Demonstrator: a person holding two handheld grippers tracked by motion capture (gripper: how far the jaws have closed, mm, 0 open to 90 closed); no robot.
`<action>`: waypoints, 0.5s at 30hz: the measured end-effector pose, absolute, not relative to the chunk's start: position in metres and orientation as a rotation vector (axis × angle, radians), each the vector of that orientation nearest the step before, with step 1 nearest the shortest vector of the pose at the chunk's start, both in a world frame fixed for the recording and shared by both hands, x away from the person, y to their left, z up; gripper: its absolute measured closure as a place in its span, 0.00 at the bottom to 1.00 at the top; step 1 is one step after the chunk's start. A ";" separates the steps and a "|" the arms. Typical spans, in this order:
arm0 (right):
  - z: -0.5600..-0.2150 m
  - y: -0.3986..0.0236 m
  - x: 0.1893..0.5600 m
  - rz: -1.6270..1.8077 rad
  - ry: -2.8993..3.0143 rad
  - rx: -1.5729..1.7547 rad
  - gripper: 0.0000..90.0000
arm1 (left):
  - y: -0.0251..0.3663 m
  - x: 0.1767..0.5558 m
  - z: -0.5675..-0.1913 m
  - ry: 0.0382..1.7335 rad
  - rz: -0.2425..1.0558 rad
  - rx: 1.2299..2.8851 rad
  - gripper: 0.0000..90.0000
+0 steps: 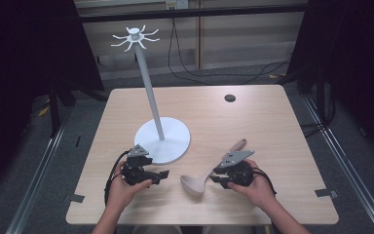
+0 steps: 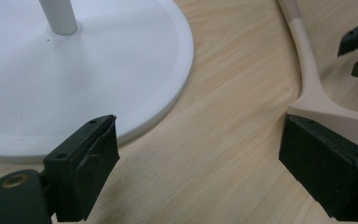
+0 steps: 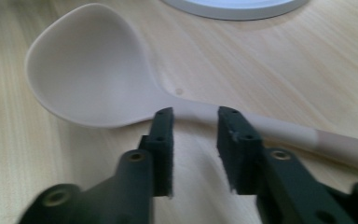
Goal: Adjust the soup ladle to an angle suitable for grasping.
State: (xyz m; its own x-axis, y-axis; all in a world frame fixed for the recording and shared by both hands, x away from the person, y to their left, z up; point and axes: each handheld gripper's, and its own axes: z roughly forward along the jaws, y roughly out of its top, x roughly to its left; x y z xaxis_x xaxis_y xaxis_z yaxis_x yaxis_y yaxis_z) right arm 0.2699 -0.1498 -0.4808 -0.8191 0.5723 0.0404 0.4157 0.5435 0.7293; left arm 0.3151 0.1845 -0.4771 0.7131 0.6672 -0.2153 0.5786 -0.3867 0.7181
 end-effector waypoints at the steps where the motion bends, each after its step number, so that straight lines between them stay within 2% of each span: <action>1: -0.481 -0.148 0.269 1.126 2.583 0.828 0.89 | 0.185 0.315 -0.477 0.947 0.133 2.092 0.13; 5: -0.486 -0.142 0.268 1.131 2.636 0.791 1.00 | 0.186 0.315 -0.478 0.950 0.136 2.094 0.13; 15: -0.497 -0.124 0.266 1.112 2.711 0.753 1.00 | 0.189 0.314 -0.477 0.954 0.142 2.093 0.13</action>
State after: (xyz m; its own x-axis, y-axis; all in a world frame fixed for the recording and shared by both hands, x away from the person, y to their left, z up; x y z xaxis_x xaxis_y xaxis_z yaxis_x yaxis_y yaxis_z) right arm 0.2656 -0.1245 -0.4971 -0.8697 0.4874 0.0783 0.4019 0.6071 0.6855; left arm 0.3141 0.1889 -0.4774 0.7074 0.6737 -0.2137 0.5819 -0.3836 0.7171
